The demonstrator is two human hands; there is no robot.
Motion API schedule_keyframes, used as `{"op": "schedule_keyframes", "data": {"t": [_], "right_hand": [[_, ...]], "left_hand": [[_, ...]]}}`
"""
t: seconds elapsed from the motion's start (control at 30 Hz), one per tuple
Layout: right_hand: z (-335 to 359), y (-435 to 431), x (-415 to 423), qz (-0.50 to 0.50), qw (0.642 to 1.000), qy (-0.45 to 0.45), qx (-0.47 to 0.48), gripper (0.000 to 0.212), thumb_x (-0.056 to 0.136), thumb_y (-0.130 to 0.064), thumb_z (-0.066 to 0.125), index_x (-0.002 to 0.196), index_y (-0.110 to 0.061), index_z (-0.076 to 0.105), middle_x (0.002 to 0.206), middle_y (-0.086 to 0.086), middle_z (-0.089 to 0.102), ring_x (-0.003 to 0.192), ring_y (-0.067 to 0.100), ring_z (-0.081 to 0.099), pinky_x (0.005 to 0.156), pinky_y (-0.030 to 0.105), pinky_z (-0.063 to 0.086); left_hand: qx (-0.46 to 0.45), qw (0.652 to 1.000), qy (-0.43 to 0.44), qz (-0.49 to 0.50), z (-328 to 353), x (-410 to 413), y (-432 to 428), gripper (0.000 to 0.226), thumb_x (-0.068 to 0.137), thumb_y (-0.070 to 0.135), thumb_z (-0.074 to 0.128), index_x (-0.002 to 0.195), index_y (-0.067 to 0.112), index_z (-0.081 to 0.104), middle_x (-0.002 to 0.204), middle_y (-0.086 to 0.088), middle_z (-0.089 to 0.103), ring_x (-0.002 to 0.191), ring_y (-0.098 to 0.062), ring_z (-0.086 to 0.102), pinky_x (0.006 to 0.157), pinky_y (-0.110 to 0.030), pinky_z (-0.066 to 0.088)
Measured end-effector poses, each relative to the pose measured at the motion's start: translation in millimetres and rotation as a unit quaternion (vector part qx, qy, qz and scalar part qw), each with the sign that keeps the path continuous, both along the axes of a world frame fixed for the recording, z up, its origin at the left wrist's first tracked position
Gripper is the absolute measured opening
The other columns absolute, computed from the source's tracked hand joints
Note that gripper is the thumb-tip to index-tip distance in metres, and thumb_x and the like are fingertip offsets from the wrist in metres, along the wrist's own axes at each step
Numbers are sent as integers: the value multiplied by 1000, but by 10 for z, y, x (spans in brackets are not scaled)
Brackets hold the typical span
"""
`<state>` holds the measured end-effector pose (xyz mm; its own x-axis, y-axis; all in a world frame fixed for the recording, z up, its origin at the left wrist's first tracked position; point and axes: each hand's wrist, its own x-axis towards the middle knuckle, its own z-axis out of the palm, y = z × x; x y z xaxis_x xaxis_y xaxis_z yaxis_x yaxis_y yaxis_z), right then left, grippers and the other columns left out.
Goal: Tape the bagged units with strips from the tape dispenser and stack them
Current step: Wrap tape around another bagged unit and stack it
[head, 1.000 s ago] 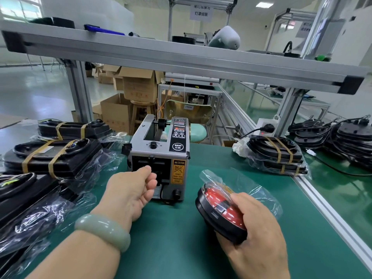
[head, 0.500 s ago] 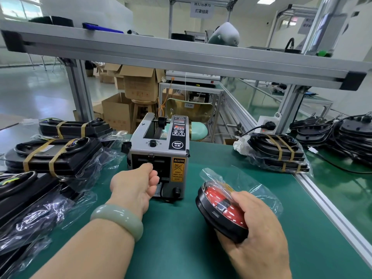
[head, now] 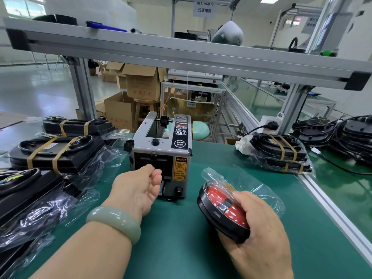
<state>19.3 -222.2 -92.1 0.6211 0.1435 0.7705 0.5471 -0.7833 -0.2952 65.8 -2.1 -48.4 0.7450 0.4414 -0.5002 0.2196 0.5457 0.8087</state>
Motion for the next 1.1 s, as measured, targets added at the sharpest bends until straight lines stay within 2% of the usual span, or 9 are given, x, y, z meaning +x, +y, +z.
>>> {"op": "schedule_keyframes", "data": {"t": [0.17, 0.33, 0.47, 0.57, 0.67, 0.77, 0.83, 0.97, 1.1], "right_hand": [[-9, 2, 6, -7, 1000, -5, -3, 63, 50, -22, 87, 107, -4, 68, 108, 10, 67, 99, 23, 59, 86, 33, 44], [-17, -5, 0, -4, 1000, 10, -13, 73, 39, -14, 94, 107, -4, 68, 108, 9, 67, 100, 21, 55, 87, 31, 42], [-24, -7, -3, -6, 1000, 2, -17, 72, 40, -14, 94, 107, -3, 68, 107, 9, 67, 96, 27, 62, 86, 32, 44], [-34, -14, 4, -3, 1000, -6, -11, 71, 41, -14, 93, 106, -2, 68, 107, 10, 67, 99, 22, 56, 86, 31, 43], [-43, -19, 11, -2, 1000, -8, 3, 64, 50, -20, 90, 108, -3, 67, 108, 9, 67, 100, 22, 57, 85, 34, 45], [-21, -18, 5, 0, 1000, -1, 22, 60, 55, -28, 81, 108, -5, 67, 109, 7, 67, 99, 22, 60, 83, 37, 46], [-14, -21, 0, 3, 1000, 0, 18, 61, 53, -25, 85, 109, -5, 67, 110, 6, 67, 99, 24, 62, 83, 37, 47], [-3, -11, -18, 11, 1000, -10, 12, 61, 52, -22, 86, 107, -4, 67, 109, 7, 67, 96, 26, 64, 83, 37, 47], [21, 9, -44, 14, 1000, -7, 23, 58, 55, -28, 80, 106, -3, 68, 108, 8, 67, 97, 26, 65, 82, 38, 48]], "left_hand": [[-12, 1000, 5, 12, 19, 63, -6, 15, 94, 20, 58, 82, 13, 60, 71, 3, 63, 53, -2, 54, 33, -10, 38], [3, 997, 19, 70, -1, 127, -55, 9, 90, 20, 61, 93, 11, 63, 72, 2, 65, 53, -3, 56, 32, -10, 37], [29, 993, 18, 116, -12, 143, -133, 11, 87, 14, 59, 77, 9, 59, 66, 1, 63, 48, -4, 54, 35, -15, 37], [42, 991, 12, 127, 1, 128, -160, 16, 86, 14, 59, 71, 9, 56, 64, 0, 61, 49, -6, 52, 41, -19, 38], [34, 996, 0, 87, 51, 27, -134, 19, 87, 17, 58, 69, 10, 57, 59, 1, 59, 46, -6, 50, 39, -18, 39], [-18, 998, -53, -12, 110, -217, -155, 22, 90, 18, 59, 68, 14, 56, 46, 6, 55, 35, -2, 48, 35, -13, 39], [-13, 993, -88, -82, 131, -432, -202, 21, 90, 19, 59, 70, 15, 57, 49, 5, 58, 38, -3, 50, 36, -15, 41], [74, 974, -146, -158, 77, -797, -304, 16, 72, 30, 74, 67, 16, 67, 65, 0, 66, 55, -8, 58, 50, -22, 48], [143, 959, -182, -165, 22, -944, -437, 26, 59, 52, 80, 74, 31, 76, 84, 13, 71, 83, -5, 63, 84, -32, 46]]}}
